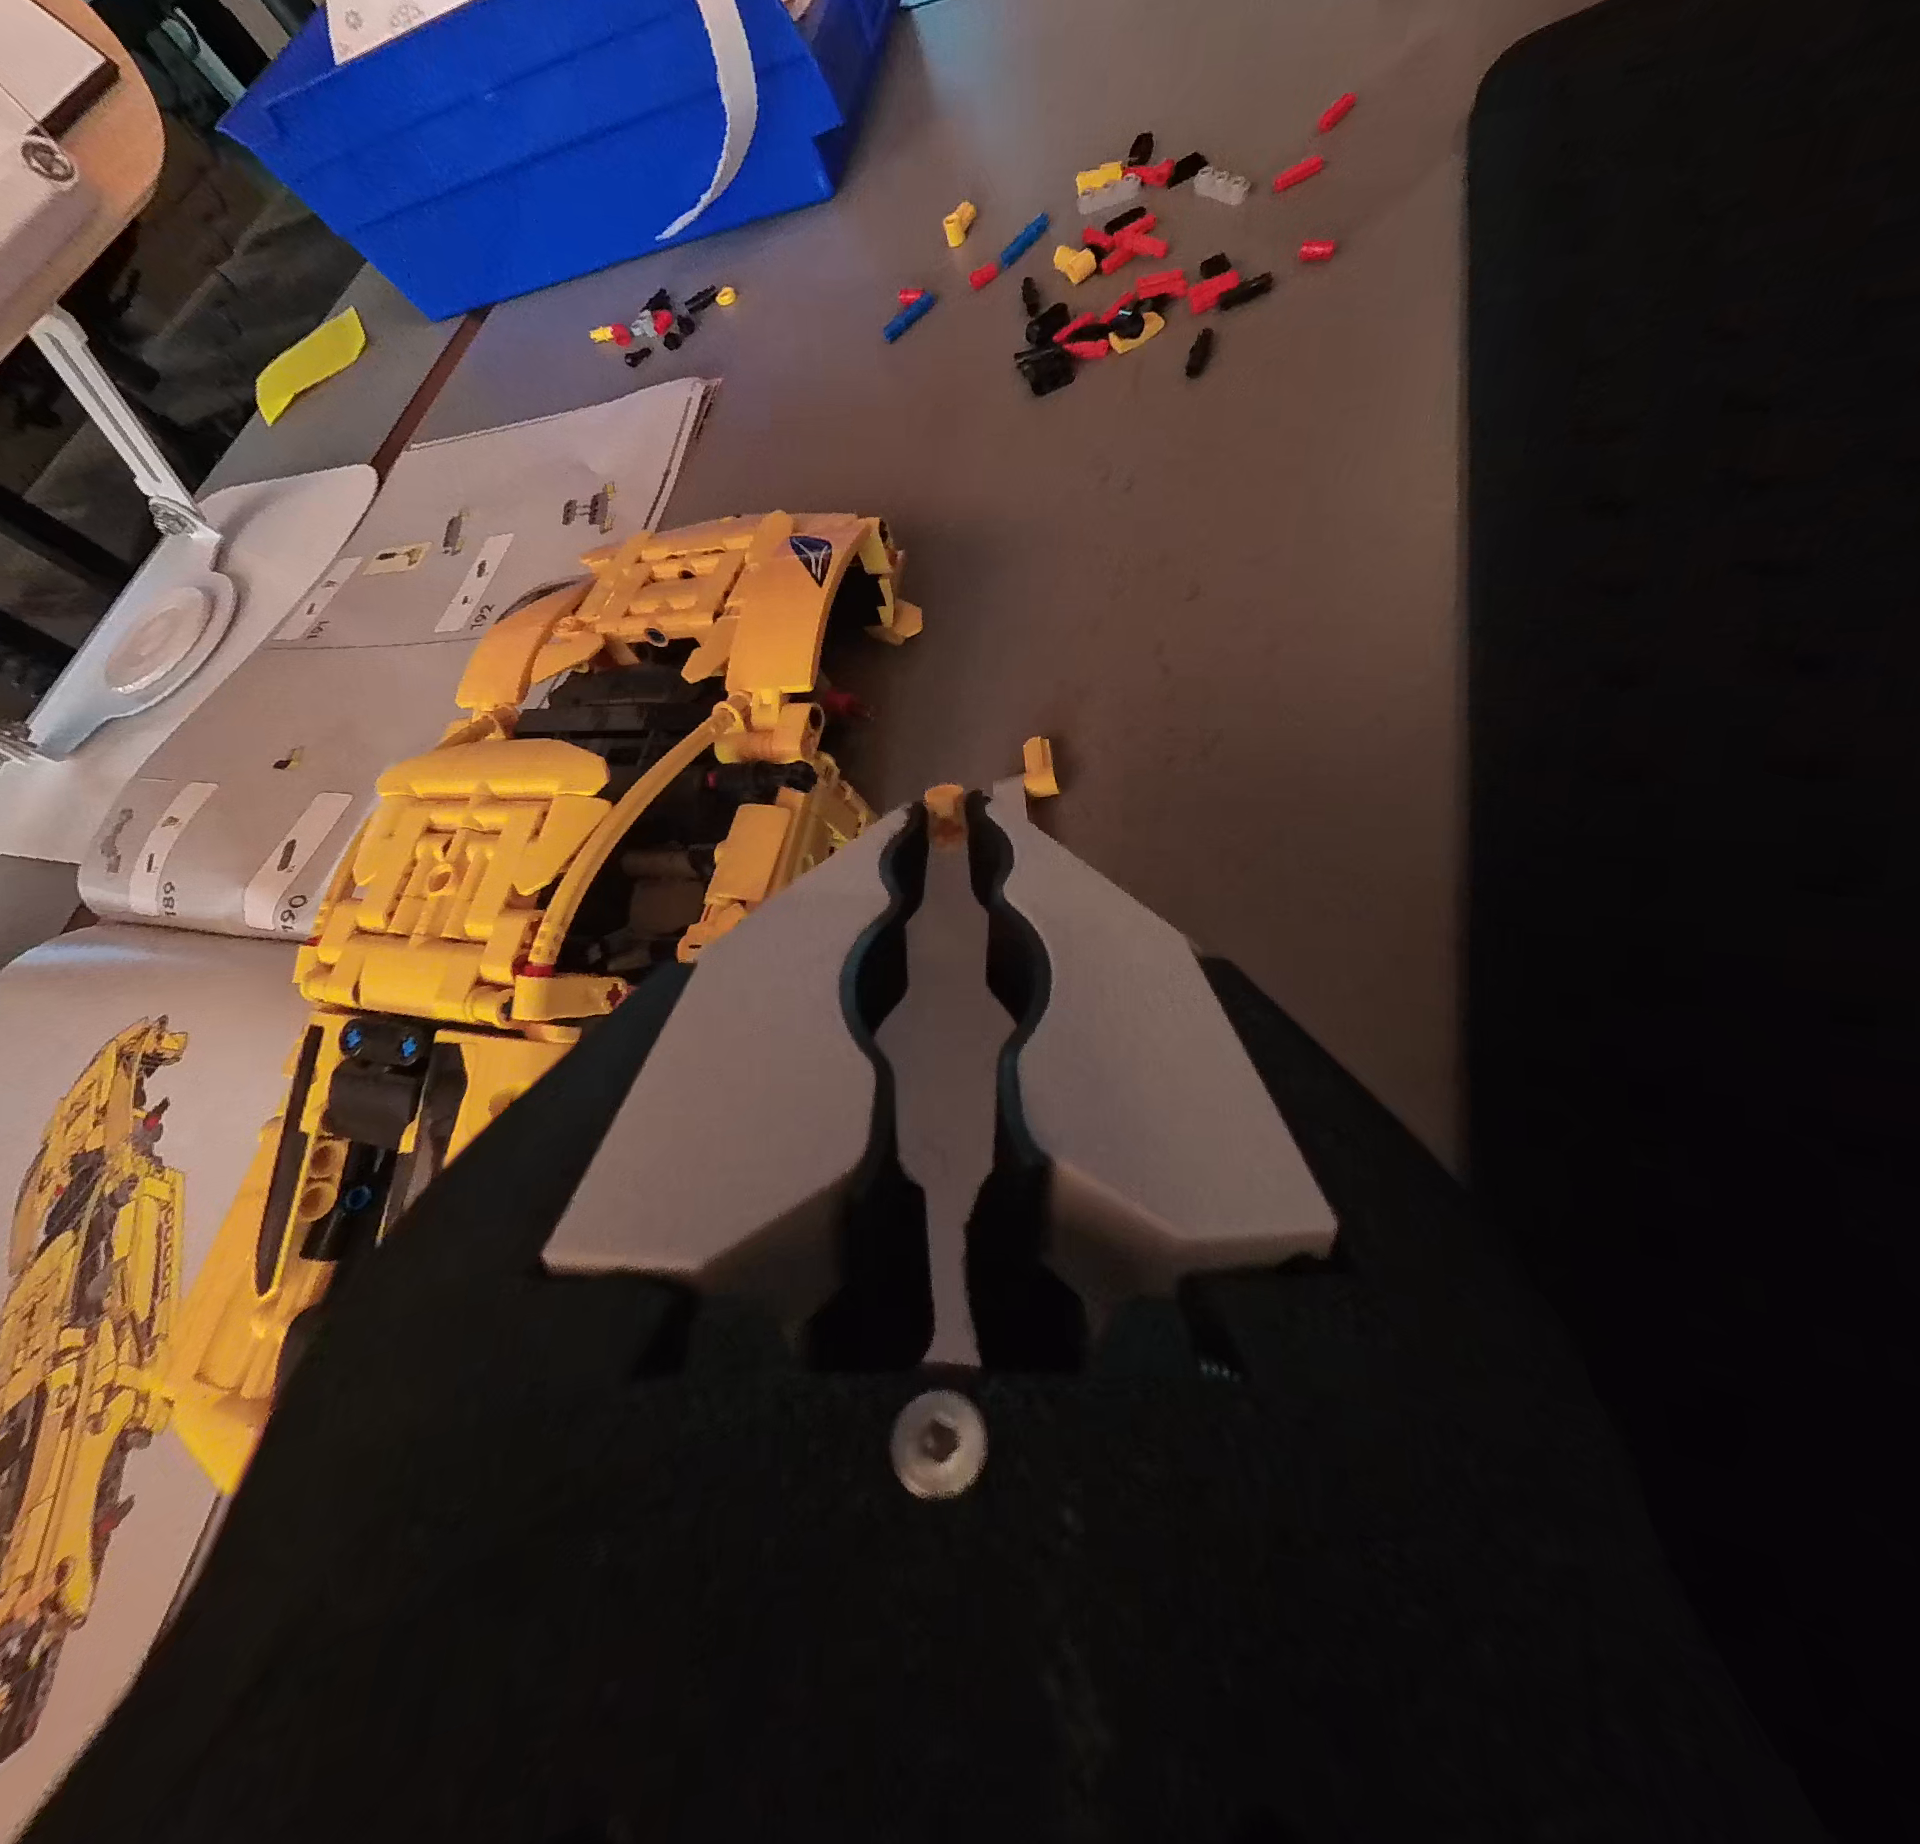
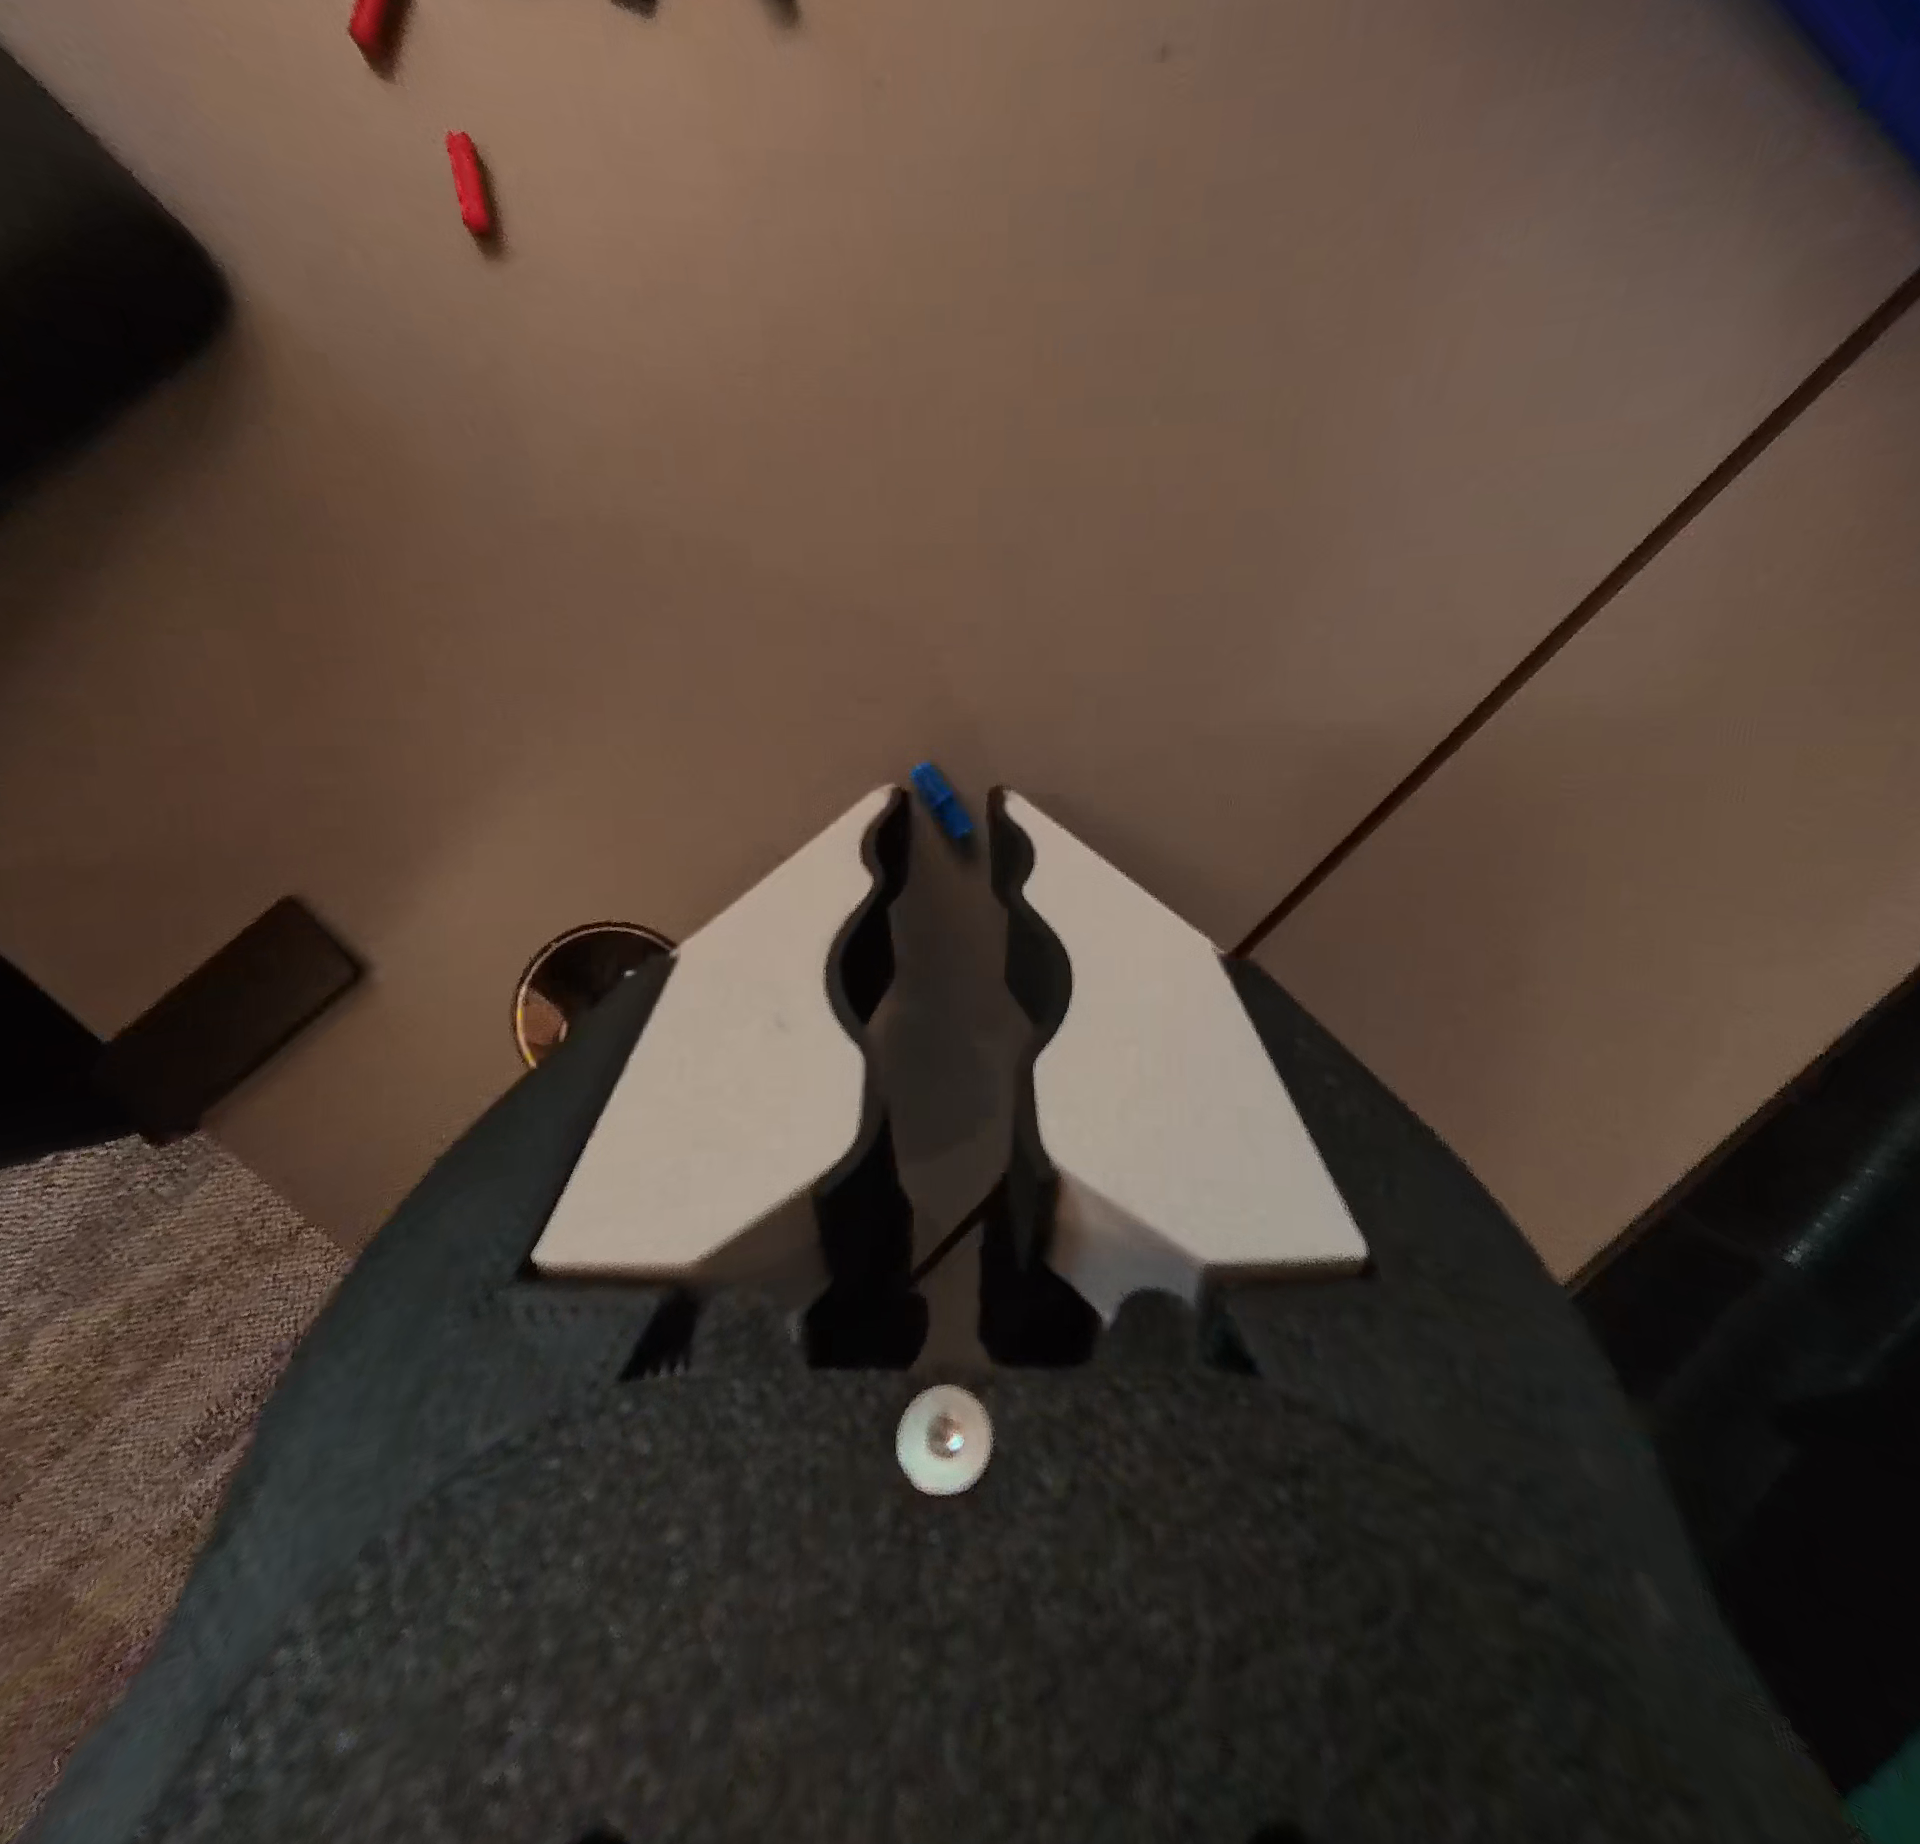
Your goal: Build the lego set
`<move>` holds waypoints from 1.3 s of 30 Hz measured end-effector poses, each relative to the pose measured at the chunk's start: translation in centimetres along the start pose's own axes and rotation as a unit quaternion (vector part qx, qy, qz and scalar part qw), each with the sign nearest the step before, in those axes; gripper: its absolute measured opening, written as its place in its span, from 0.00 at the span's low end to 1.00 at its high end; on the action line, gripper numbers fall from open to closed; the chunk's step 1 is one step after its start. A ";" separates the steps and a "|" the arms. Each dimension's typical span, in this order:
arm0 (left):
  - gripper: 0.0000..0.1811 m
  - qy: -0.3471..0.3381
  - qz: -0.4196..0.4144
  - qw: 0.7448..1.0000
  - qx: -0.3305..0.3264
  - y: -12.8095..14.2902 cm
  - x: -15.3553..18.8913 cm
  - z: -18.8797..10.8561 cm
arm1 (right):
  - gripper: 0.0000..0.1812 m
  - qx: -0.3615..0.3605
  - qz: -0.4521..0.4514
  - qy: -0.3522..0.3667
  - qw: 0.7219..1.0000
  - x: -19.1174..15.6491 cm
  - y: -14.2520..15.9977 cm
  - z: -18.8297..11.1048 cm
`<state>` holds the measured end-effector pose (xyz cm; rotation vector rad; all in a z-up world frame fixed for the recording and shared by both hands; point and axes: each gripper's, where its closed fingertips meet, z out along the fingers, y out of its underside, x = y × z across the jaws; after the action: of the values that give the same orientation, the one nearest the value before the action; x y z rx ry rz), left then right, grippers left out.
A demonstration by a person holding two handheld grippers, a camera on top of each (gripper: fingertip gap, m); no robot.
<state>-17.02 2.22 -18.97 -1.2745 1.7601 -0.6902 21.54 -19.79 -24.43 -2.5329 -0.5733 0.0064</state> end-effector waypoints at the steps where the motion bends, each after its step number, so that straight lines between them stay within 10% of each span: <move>1: 0.04 0.001 0.000 1.000 -0.001 0.0 0.1 0.0 | 0.05 -0.001 -0.006 -0.003 1.000 -0.2 0.0 0.0; 10: 0.04 0.012 -0.012 1.000 0.016 -0.7 0.4 -0.2 | 0.02 -0.011 0.016 0.003 1.000 -0.3 -1.0 0.3; 13: 0.04 0.027 -0.062 0.996 0.056 -2.8 0.5 -0.4 | 0.02 0.153 0.075 -0.041 0.984 -2.6 -9.8 -0.1; 16: 0.04 0.036 -0.119 0.985 0.118 -6.0 0.6 -0.8 | 0.02 0.350 0.127 -0.173 0.912 -9.8 -22.7 -1.2; 21: 0.04 0.032 -0.174 0.967 0.181 -7.8 -0.4 -1.7 | 0.02 0.439 0.122 -0.328 0.827 -21.5 -35.0 1.1; 39: 0.04 -0.010 -0.166 0.961 0.221 -8.0 -1.6 -3.5 | 0.02 0.476 0.084 -0.340 0.806 -25.1 -38.0 2.5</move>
<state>-15.94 0.95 -10.27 -1.2591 1.2846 -1.1816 -16.71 0.44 -10.09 -1.5040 -0.4264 1.0361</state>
